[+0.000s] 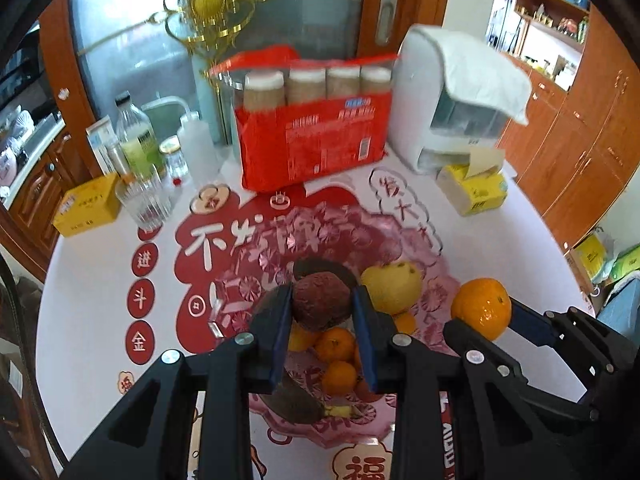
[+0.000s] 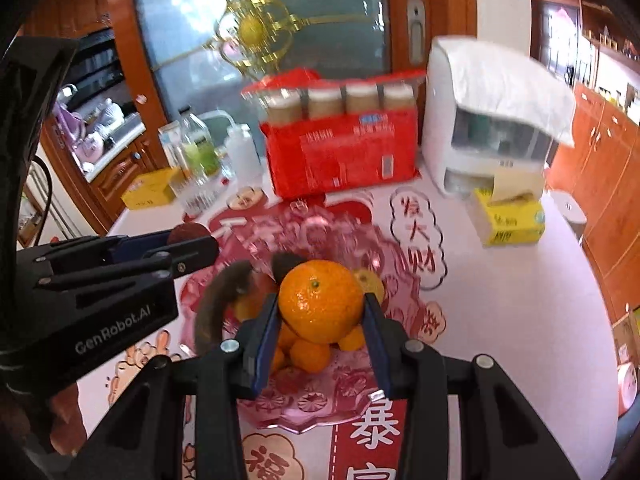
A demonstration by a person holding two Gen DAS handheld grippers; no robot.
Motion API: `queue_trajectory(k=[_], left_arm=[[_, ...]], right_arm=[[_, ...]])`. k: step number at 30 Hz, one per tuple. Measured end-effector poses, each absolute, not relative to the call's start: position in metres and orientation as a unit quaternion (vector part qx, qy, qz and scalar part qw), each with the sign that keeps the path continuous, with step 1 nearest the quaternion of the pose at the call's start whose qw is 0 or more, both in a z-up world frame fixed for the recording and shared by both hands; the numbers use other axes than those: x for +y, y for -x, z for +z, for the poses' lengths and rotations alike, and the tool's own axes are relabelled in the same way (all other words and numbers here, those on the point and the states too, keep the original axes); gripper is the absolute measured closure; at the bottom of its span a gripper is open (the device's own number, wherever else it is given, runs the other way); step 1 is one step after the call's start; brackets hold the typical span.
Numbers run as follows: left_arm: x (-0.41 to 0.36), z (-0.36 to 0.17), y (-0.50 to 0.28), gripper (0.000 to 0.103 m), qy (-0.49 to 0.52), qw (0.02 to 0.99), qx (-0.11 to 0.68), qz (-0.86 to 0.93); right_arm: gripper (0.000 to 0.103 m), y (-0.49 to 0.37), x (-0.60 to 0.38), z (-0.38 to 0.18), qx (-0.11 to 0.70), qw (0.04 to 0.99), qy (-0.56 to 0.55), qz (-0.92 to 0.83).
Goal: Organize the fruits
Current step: 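Carry the lychee and orange into the pink bowl and open both tools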
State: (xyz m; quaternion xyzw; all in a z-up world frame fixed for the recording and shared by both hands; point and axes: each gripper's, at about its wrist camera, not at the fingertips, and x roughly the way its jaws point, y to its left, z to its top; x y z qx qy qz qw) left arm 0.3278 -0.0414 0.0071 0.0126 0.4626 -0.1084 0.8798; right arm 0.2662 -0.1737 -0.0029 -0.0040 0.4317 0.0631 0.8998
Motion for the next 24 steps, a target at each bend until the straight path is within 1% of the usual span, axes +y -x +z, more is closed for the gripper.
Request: queue_trajectory(k=[6, 12, 14, 16, 17, 18, 21, 23, 24], left_arm=[[-0.047, -0.028, -0.345, 0.075, -0.029, 0.866, 0.487, -0.107], [-0.051, -0.044, -0.349, 0.074, -0.052, 0.862, 0.494, -0.102], [-0.052, -0.043, -0.349, 0.062, -0.06, 0.863, 0.49, -0.102], [-0.053, -0.041, -0.347, 0.02, -0.066, 0.867, 0.484, -0.099], [-0.053, -0.038, -0.345, 0.014, -0.07, 0.873, 0.474, -0.092], [-0.053, -0.034, -0.342, 0.011, -0.075, 0.878, 0.464, -0.088], [-0.056, -0.03, -0.338, 0.01, -0.088, 0.877, 0.462, -0.1], [-0.057, -0.028, -0.335, 0.01, -0.09, 0.876, 0.463, -0.101], [-0.057, -0.027, -0.333, 0.01, -0.089, 0.876, 0.464, -0.1]], right_arm=[[0.062, -0.282, -0.178, -0.042, 0.469, 0.882, 0.0, 0.048], [0.062, -0.292, -0.174, -0.072, 0.498, 0.866, 0.004, 0.049], [0.061, -0.294, -0.17, -0.077, 0.505, 0.862, 0.011, 0.053], [0.061, -0.293, -0.169, -0.081, 0.51, 0.858, 0.009, 0.062], [0.061, -0.293, -0.169, -0.082, 0.512, 0.856, 0.007, 0.065], [0.061, -0.293, -0.169, -0.083, 0.514, 0.855, 0.005, 0.068], [0.058, -0.292, -0.17, -0.083, 0.514, 0.855, -0.001, 0.071], [0.053, -0.29, -0.172, -0.08, 0.511, 0.856, -0.005, 0.073], [0.052, -0.289, -0.172, -0.078, 0.509, 0.858, -0.007, 0.073]])
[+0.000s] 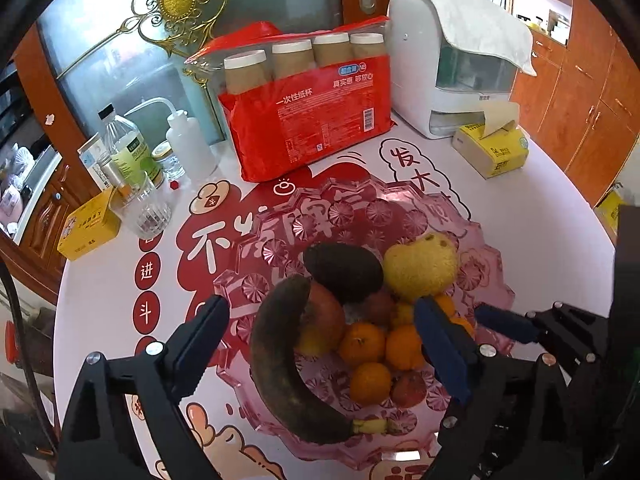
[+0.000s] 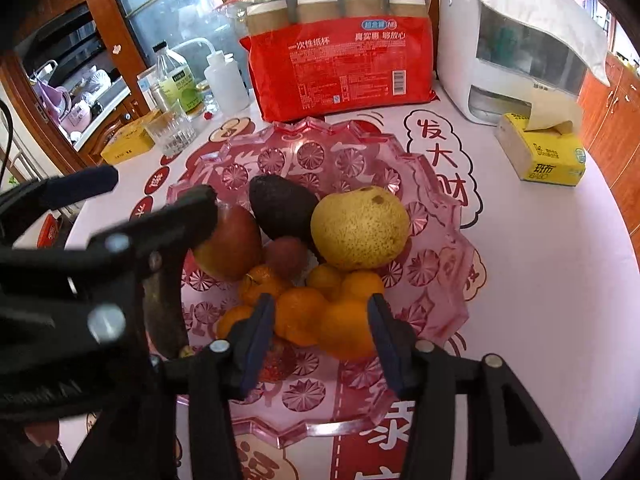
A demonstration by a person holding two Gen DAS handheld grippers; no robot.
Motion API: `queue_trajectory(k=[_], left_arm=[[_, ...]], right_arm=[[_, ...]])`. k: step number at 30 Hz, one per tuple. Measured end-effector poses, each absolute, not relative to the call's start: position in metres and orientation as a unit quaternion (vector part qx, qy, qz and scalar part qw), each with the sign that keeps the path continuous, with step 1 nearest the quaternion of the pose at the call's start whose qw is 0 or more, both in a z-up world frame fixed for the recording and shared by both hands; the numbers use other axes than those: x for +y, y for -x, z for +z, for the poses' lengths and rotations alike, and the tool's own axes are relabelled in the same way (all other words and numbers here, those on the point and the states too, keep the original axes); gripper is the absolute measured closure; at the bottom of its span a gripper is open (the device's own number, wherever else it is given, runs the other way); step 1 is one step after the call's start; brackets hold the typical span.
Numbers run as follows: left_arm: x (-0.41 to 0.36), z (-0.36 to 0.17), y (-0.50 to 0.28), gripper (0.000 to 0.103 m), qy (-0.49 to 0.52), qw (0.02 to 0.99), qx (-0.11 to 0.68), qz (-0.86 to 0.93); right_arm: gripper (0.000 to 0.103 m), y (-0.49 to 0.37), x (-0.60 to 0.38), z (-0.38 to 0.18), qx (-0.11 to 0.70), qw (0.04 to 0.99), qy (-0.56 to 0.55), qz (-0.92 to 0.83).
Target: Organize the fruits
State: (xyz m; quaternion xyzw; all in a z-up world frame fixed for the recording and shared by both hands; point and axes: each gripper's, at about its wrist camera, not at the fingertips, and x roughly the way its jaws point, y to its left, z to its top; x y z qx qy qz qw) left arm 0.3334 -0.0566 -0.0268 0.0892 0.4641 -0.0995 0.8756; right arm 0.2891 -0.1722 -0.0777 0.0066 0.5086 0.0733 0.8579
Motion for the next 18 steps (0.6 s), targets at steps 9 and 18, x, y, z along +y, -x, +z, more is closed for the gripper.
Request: queue_trajectory(k=[9, 18], left_arm=[[-0.044, 0.001, -0.31, 0.009, -0.065, 0.888, 0.45, -0.076], [-0.026, 0.021, -0.265, 0.004, -0.034, 0.895, 0.442, -0.052]], right_arm=[[0.05, -0.274, -0.175, -0.057, 0.494, 0.866, -0.006, 0.076], [0.05, -0.235, -0.173, -0.035, 0.476, 0.875, -0.005, 0.088]])
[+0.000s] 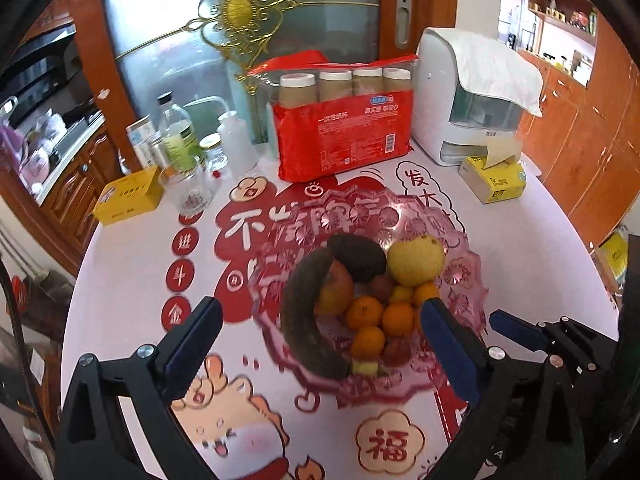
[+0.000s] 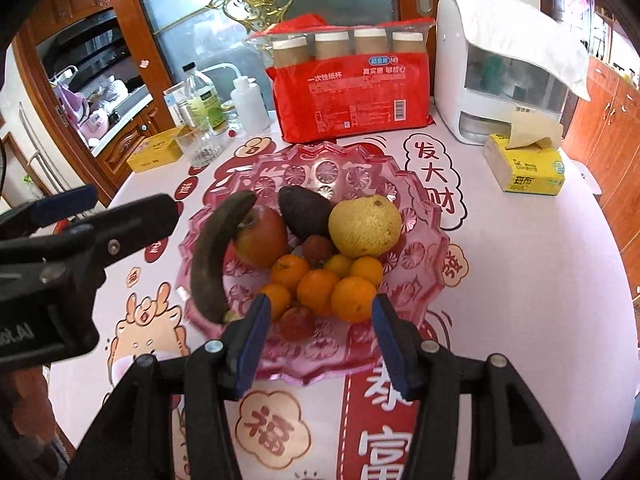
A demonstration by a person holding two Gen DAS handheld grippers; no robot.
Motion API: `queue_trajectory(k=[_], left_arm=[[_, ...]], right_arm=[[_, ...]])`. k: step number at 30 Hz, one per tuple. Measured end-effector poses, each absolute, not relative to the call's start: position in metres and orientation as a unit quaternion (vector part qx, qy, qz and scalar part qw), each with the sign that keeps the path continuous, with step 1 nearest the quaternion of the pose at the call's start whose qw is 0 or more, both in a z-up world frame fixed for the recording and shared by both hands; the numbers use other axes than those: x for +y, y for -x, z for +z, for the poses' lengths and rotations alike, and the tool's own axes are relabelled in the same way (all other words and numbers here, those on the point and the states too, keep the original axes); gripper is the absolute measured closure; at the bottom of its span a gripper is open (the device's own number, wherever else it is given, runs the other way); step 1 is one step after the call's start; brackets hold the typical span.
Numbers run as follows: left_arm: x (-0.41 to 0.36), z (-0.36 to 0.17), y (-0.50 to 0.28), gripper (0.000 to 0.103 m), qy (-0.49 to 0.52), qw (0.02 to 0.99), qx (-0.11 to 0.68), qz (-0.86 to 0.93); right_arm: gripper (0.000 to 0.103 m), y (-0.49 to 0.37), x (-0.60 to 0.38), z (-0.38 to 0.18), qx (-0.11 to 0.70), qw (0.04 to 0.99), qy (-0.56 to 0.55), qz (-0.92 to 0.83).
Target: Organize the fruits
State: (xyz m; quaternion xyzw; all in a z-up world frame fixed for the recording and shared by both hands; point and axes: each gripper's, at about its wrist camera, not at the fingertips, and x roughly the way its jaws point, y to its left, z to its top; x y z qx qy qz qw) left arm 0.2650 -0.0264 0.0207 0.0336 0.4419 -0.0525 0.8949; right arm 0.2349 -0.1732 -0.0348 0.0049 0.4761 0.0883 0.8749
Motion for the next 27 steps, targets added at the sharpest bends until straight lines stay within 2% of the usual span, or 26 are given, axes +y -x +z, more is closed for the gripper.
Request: queue_trajectory(k=[6, 13, 19, 27], left_arm=[[-0.02, 0.025, -0.216, 0.004, -0.019, 0.9, 0.435, -0.038], [-0.016, 0.036, -0.149, 0.004, -0.017, 0.904, 0.426, -0.034], [-0.008, 0.049, -0.09, 0.004, -0.015, 0.906, 0.422, -0.023], [0.003, 0.06, -0.032, 0.004, -0.004, 0.907, 0.421, -0.004]], right_arm=[[0.05, -0.194, -0.177, -0.028, 0.475, 0.875, -0.017, 0.091], [0.044, -0.139, -0.183, -0.023, 0.48, 0.871, -0.03, 0.099], [0.037, -0.089, -0.182, -0.007, 0.475, 0.872, -0.033, 0.115], [0.035, -0.036, -0.173, 0.023, 0.464, 0.878, -0.019, 0.115]])
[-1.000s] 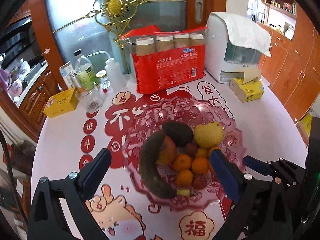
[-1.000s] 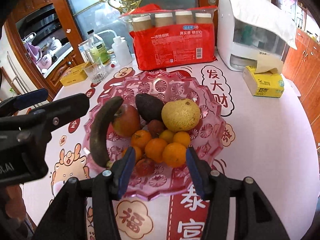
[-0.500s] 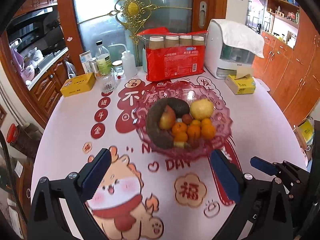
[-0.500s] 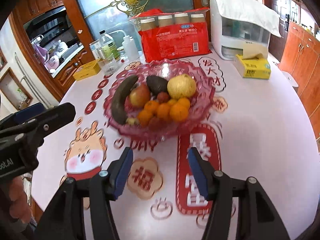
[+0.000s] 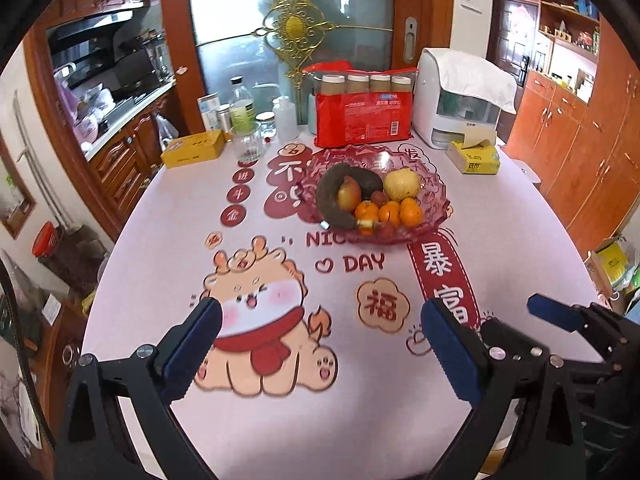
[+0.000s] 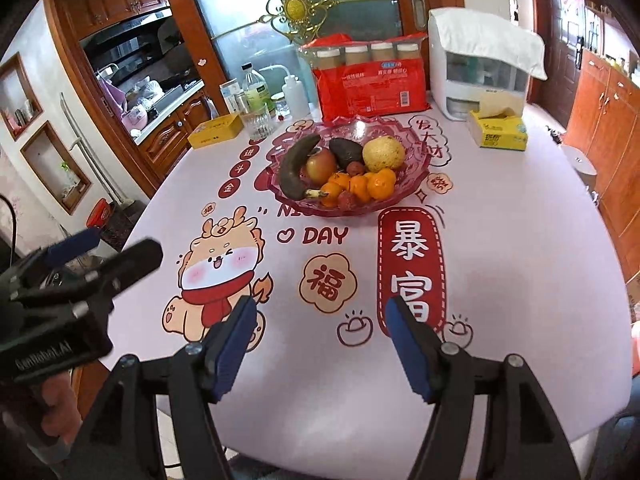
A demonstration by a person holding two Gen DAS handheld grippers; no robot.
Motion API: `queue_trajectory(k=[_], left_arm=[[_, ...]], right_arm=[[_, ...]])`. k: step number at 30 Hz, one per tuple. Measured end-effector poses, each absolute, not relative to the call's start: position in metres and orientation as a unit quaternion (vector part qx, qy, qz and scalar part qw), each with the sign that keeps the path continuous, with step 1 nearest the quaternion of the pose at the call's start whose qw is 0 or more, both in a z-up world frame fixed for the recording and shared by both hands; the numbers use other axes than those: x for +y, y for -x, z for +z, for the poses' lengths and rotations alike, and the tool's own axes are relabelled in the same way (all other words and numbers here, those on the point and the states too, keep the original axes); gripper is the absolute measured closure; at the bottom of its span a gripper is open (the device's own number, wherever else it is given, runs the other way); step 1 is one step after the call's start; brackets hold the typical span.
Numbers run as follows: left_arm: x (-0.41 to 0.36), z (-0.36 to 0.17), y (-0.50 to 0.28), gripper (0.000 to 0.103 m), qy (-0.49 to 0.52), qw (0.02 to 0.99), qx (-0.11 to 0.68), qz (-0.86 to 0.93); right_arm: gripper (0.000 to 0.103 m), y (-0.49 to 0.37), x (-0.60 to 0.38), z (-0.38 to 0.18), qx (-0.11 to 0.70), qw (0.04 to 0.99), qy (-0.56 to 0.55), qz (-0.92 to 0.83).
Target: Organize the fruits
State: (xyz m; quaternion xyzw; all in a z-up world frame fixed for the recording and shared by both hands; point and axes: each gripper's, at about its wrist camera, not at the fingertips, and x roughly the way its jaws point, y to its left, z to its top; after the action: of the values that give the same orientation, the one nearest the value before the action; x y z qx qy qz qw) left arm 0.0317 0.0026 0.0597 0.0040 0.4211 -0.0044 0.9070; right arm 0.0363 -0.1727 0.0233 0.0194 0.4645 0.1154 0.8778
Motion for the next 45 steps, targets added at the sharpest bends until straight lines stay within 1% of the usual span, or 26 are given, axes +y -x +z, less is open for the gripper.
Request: queue_trajectory(k=[6, 17, 45], left_arm=[[0.014, 0.057, -0.004, 0.004, 0.024, 0.901, 0.433, 0.022], [0.012, 0.052, 0.017, 0.004, 0.019, 0.897, 0.44, 0.034], [-0.002, 0.047, 0.013, 0.004, 0.014, 0.894, 0.446, 0.032]], right_arm=[[0.034, -0.011, -0.167, 0.039, 0.451, 0.887, -0.011, 0.1], [0.033, 0.015, -0.165, 0.046, 0.436, 0.895, -0.006, 0.094], [0.033, 0.015, -0.172, 0.044, 0.432, 0.896, -0.004, 0.098]])
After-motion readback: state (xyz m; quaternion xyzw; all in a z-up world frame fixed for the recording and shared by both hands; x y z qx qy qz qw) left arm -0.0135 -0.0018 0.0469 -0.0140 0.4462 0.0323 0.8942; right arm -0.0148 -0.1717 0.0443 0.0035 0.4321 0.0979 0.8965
